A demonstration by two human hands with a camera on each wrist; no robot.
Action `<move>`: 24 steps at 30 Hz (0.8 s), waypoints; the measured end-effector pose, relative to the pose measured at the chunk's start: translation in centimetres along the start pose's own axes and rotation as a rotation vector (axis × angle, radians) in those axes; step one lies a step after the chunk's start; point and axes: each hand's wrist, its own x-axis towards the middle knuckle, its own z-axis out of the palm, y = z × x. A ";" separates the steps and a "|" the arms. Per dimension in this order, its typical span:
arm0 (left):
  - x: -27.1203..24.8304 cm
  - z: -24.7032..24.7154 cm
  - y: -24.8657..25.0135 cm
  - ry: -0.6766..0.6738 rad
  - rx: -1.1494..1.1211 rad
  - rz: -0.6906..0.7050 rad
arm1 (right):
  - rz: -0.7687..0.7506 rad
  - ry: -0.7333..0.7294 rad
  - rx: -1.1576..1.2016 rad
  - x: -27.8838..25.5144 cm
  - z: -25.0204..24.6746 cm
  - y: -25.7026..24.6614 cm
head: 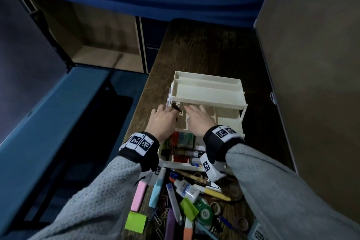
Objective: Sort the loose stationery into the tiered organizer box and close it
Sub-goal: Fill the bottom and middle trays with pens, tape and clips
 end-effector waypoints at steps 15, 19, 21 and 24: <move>0.7 0.1 -0.3 0.166 -0.169 0.017 | -0.056 0.210 0.003 0.9 1.2 0.7; 0.9 0.0 0.0 0.213 -0.226 -0.013 | -0.012 0.401 0.263 0.3 1.1 0.2; 0.6 -0.1 -0.2 0.260 -0.275 -0.061 | -0.042 0.462 0.359 0.4 0.8 -0.7; -0.6 -0.1 -0.9 0.312 -0.354 -0.165 | -0.049 0.441 0.408 1.1 0.4 -2.0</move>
